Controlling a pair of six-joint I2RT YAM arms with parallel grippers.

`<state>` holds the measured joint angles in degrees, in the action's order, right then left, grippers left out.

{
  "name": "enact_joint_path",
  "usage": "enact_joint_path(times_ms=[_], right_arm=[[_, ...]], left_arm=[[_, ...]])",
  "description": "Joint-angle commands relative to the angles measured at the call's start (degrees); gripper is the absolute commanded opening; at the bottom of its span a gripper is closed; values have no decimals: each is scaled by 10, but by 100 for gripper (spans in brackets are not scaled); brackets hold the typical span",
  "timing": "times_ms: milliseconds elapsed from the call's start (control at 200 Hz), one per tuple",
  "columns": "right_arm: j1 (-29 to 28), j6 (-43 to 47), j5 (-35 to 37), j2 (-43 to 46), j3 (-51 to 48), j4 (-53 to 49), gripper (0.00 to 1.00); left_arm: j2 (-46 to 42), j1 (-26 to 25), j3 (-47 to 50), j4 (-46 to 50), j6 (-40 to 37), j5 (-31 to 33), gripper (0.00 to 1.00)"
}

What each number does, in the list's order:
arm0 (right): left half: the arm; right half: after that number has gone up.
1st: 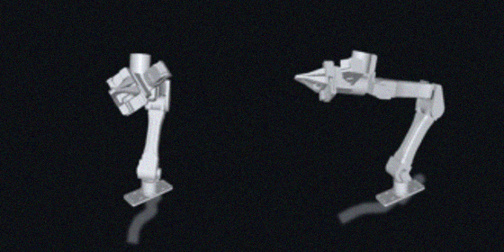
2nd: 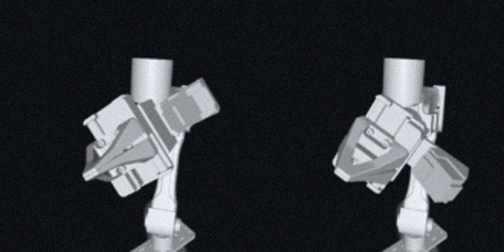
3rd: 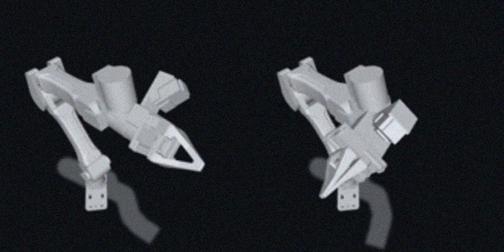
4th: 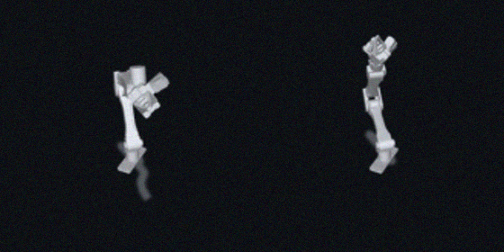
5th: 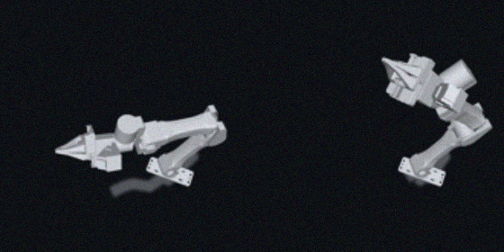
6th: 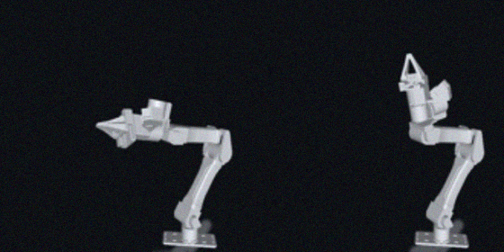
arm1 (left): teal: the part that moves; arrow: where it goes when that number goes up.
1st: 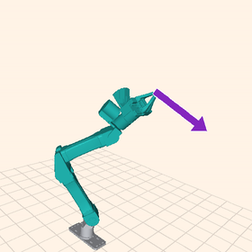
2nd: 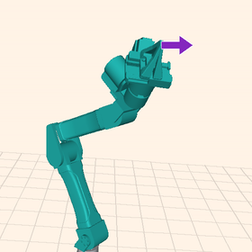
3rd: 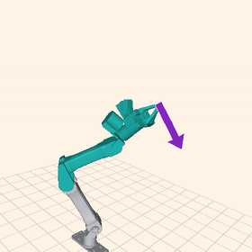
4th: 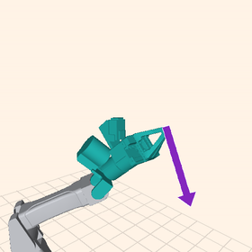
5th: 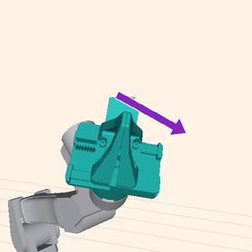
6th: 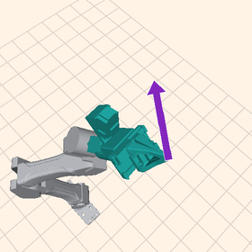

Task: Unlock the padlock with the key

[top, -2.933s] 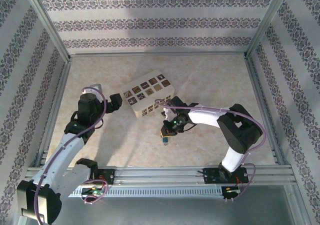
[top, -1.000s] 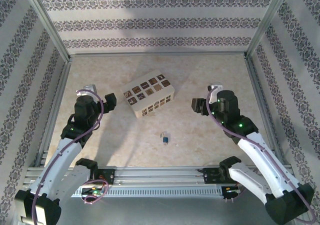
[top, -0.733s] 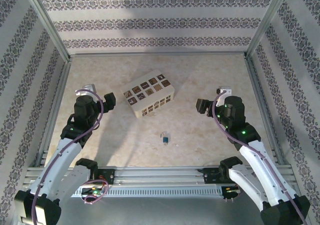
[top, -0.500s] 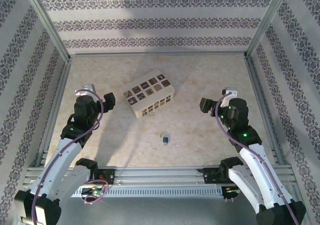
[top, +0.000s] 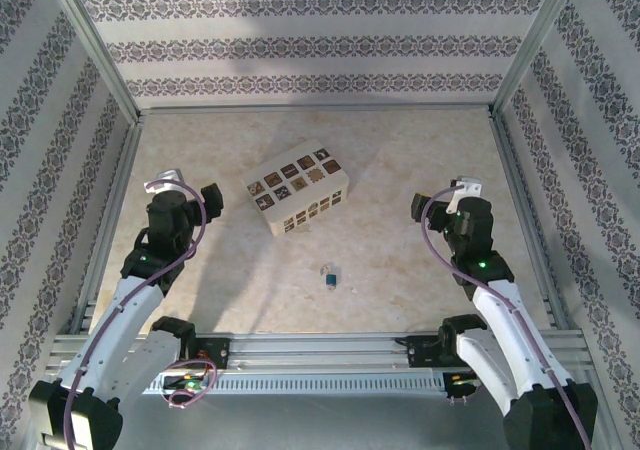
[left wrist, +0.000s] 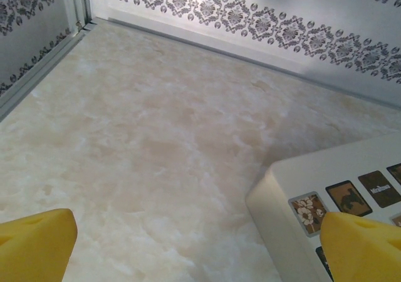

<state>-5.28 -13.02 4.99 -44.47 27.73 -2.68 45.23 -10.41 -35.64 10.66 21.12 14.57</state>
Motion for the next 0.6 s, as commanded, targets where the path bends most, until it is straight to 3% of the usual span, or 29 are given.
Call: enact_joint_path(times_ms=[0, 450, 595], right_arm=[[14, 19, 23, -16, -4, 54, 98], [47, 43, 40, -107, -56, 192, 99], [49, 50, 47, -147, -89, 283, 99]], left_arm=[[-9, 5, -8, 23, -17, 22, 99], [-9, 7, 11, 4, -33, 36, 99], [-12, 7, 15, -4, -40, 29, 99]])
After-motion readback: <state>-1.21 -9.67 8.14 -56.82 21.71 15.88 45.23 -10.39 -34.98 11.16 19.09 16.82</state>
